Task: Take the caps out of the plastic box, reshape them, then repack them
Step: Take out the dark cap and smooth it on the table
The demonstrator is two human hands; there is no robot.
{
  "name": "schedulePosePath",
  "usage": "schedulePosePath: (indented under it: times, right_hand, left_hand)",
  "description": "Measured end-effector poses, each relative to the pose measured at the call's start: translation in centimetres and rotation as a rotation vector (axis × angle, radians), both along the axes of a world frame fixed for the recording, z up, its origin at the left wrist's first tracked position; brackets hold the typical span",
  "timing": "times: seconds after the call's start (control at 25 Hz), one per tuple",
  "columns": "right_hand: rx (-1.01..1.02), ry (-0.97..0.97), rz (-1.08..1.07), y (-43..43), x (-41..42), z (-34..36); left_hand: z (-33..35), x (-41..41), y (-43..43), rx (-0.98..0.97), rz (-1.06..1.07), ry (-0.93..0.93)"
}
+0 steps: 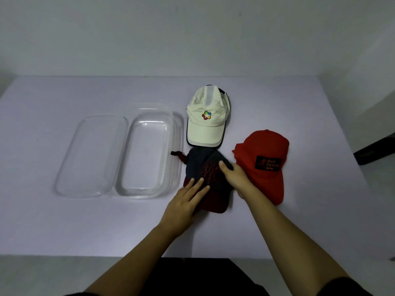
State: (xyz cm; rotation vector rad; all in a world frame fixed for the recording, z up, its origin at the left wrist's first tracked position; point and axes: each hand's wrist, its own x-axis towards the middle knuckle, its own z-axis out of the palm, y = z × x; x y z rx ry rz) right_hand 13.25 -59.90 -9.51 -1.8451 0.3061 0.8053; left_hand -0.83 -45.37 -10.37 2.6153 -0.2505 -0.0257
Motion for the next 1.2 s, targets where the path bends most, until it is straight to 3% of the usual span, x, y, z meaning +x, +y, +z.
schedulePosePath:
  times: [0.16, 0.28, 0.36, 0.44, 0.6, 0.84, 0.96, 1.12, 1.2]
  right_hand:
    - [-0.004, -0.196, 0.079, -2.0, -2.1, 3.2]
    - [-0.254, -0.413, 0.548, -3.6, -6.5, 5.1]
    - [-0.463, -0.563, 0.693, -2.9, -7.9, 4.2]
    - [-0.615, -0.604, 0.644, -1.9, -7.8, 3.9]
    - [-0.698, -0.811, 0.61, -0.9, -7.5, 4.1]
    - [-0.69, -0.745, 0.562, -1.4, -7.5, 5.4]
    - [-0.588, -0.668, 0.555, -1.6, -7.9, 6.1]
    - [-0.369, -0.591, 0.333, -1.2, -8.4, 6.6]
    - [-0.352, -0.581, 0.368, -1.4, -8.3, 7.2]
  left_hand:
    - [1.1, 1.2, -0.8, 0.081, 0.109, -0.096]
    - [2.2, 1.4, -1.3, 0.127, 0.144, -0.112]
    - [2.6, 1.7, -1.6, 0.156, 0.141, -0.108]
    - [2.8, 1.7, -2.3, 0.196, 0.096, -0.115]
    - [4.5, 2.6, -3.1, 0.251, 0.14, -0.047]
    - [5.0, 2.5, -3.9, 0.309, 0.113, -0.09]
    - [5.5, 2.2, -4.2, 0.255, 0.119, -0.078]
    - [6.1, 2.2, -4.7, 0.16, 0.159, -0.124]
    - [6.8, 2.0, -4.8, 0.161, 0.166, -0.105]
